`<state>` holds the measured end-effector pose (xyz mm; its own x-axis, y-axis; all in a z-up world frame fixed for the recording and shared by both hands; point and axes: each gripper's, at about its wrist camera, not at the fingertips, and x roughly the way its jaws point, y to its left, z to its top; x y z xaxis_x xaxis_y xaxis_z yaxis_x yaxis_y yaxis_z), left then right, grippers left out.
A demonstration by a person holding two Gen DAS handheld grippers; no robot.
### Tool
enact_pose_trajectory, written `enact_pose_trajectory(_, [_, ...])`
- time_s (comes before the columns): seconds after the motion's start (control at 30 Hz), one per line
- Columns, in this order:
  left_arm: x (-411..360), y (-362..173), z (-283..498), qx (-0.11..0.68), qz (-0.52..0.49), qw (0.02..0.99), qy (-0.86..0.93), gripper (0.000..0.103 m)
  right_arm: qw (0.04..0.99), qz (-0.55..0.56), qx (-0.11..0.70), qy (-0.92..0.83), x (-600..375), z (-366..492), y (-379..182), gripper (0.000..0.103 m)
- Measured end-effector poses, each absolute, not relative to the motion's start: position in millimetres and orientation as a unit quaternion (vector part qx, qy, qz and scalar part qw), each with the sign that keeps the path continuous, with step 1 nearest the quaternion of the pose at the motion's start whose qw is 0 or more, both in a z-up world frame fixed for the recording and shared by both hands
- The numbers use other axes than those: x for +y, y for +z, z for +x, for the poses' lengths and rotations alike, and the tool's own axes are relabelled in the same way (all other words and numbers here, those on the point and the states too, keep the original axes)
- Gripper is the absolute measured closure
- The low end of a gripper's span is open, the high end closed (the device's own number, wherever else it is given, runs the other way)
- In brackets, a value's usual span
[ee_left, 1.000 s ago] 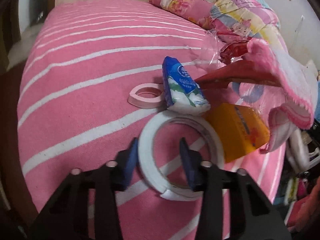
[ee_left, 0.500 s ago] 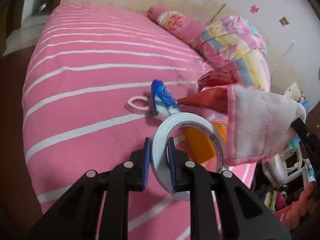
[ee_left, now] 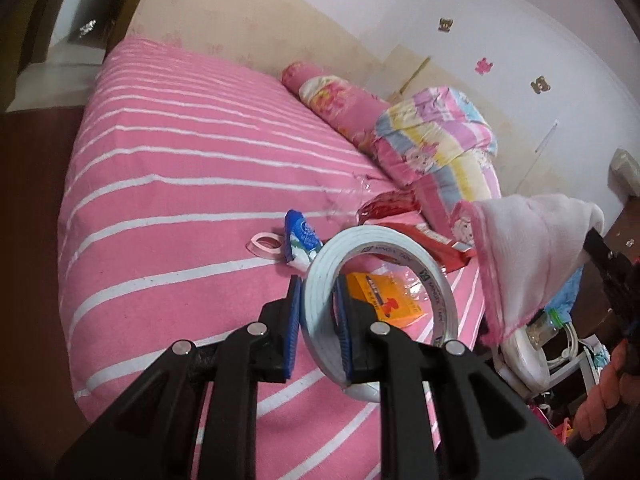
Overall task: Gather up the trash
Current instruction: 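Carry the tape roll and towel over the bin and open both tools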
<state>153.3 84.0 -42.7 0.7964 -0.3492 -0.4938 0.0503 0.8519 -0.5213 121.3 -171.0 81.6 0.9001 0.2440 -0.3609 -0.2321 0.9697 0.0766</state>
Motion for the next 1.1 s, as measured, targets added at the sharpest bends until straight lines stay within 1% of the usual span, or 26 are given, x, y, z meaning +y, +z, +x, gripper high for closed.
enact_pose_trajectory(0.3, [75,-24,113,0.251,-0.246,0.929,-0.119,0.087,0.972,0.02,0.197,0.127,-181,74,77,0.096])
enact_pose_trajectory(0.57, [51,-4,76,0.227,-0.235,0.937,-0.126,0.087,0.975,0.043,0.183,0.122,-214,32,86,0.096])
enact_pose_trajectory(0.9, [-14,31,42,0.219,-0.21,0.937,-0.175,0.087,0.979,0.068,0.164,0.098,-273,-12,96,0.096])
enact_pose_trajectory(1.1, [-61,43,30,0.221,-0.187,0.934,-0.21,0.087,0.981,0.091,0.155,0.071,-319,-35,96,0.096])
